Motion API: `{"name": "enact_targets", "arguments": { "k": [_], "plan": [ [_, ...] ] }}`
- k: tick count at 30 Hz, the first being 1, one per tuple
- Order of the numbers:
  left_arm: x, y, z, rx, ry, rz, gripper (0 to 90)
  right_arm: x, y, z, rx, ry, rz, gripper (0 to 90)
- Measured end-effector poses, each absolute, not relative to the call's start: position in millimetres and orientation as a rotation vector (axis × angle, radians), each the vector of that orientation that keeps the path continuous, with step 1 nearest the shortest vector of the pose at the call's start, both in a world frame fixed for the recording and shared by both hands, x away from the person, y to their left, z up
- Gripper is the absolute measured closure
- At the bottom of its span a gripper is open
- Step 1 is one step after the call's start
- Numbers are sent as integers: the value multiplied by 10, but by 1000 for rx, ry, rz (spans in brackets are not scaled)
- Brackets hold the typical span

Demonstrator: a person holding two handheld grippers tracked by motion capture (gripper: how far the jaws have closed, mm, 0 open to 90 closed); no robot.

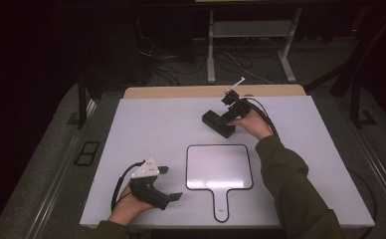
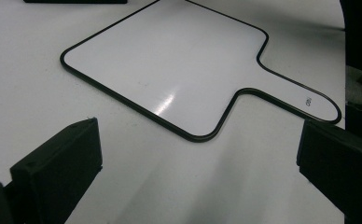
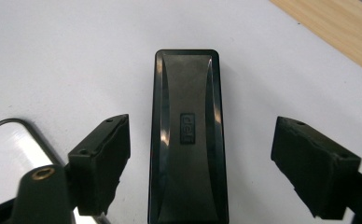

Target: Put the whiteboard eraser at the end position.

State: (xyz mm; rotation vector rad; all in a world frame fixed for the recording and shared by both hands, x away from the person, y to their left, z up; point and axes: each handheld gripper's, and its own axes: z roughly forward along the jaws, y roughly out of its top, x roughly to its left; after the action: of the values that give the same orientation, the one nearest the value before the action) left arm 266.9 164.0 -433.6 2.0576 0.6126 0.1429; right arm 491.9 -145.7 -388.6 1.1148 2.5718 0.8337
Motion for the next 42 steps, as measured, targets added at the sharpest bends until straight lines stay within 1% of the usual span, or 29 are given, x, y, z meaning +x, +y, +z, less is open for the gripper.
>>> {"name": "enact_targets", "arguments": {
  "k": [6, 11, 12, 13, 24, 42],
  "plan": [
    [2675, 1645, -4340, 2054, 610, 146, 0, 4801, -1637, -3848, 1127, 2525, 1001, 151],
    [2682, 1622, -4339, 2053, 606, 143, 0, 4723, -1739, -3832, 1146, 2514, 1064, 150],
    [2684, 1621, -4339, 2054, 605, 144, 0, 4710, -1756, -3826, 1153, 2505, 1077, 139],
    [2688, 1620, -4339, 2054, 605, 148, 0, 4695, -1771, -3816, 1160, 2494, 1080, 126],
    [2721, 1678, -4361, 2050, 629, 173, 0, 4405, -1902, -3763, 1093, 2446, 1175, 125],
    [2715, 1673, -4374, 2027, 632, 166, 0, 3879, -2110, -3859, 1062, 2344, 1288, 96]
  ]
}}
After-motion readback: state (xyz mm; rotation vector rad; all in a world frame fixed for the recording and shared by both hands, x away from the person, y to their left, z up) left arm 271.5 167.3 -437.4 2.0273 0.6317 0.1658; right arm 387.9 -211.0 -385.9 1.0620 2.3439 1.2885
